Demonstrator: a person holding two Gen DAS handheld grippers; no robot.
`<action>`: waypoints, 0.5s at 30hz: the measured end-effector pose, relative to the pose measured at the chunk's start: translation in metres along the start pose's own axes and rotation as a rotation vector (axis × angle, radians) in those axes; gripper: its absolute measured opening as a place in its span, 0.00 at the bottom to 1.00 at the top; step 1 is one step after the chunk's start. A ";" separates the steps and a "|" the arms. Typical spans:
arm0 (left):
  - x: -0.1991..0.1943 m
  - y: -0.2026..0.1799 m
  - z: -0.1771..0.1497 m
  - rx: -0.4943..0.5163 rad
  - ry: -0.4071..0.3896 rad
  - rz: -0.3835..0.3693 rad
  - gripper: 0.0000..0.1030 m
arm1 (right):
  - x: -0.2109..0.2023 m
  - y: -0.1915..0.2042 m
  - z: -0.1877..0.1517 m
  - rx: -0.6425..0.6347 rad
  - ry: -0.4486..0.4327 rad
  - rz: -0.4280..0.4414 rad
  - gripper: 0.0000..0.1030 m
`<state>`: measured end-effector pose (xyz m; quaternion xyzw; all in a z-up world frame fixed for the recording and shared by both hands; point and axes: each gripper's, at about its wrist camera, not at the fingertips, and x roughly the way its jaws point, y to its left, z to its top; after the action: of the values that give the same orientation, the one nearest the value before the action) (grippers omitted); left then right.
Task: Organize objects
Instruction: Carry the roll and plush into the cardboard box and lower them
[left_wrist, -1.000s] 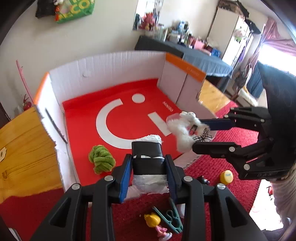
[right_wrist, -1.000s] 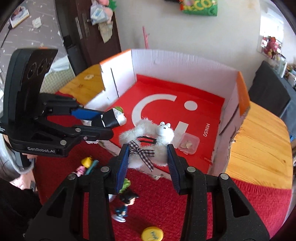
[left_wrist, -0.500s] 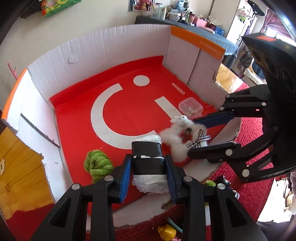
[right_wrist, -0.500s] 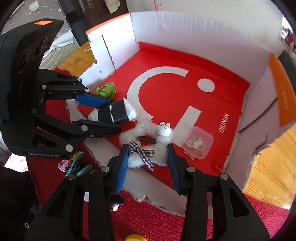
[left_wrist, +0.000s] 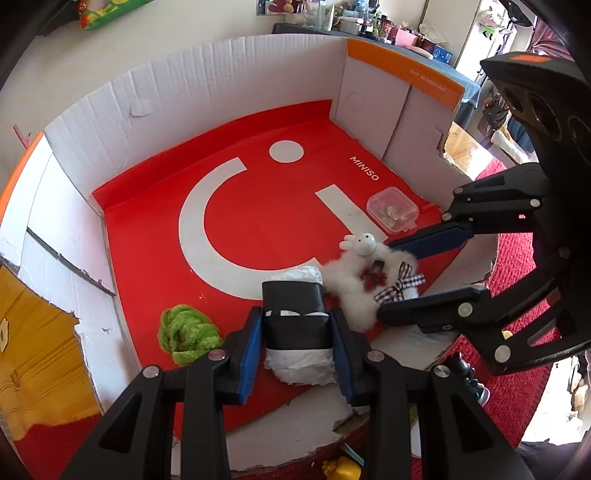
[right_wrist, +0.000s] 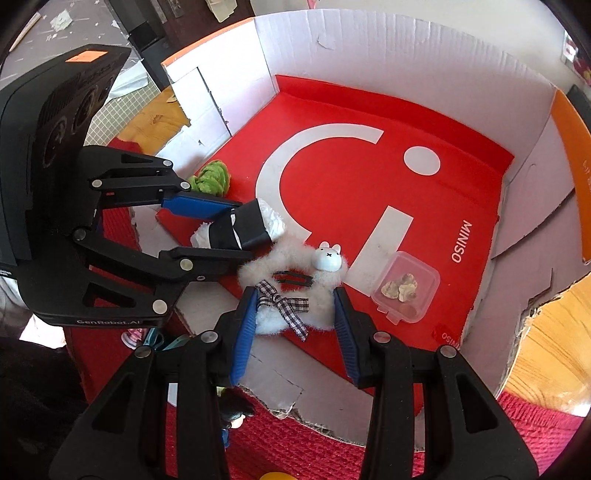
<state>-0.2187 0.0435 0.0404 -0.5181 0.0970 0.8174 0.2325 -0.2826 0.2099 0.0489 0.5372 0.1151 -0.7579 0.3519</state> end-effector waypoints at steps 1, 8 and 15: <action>0.000 0.000 0.000 0.002 0.000 0.001 0.36 | 0.000 0.000 0.000 0.003 0.003 0.003 0.38; 0.000 -0.001 -0.002 0.012 0.002 0.004 0.36 | -0.002 -0.001 -0.001 0.008 0.011 0.009 0.39; 0.000 -0.001 -0.002 0.014 0.003 0.007 0.37 | -0.005 -0.003 -0.001 0.019 0.019 0.010 0.41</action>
<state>-0.2167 0.0439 0.0396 -0.5172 0.1049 0.8168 0.2333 -0.2827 0.2147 0.0522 0.5481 0.1083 -0.7522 0.3493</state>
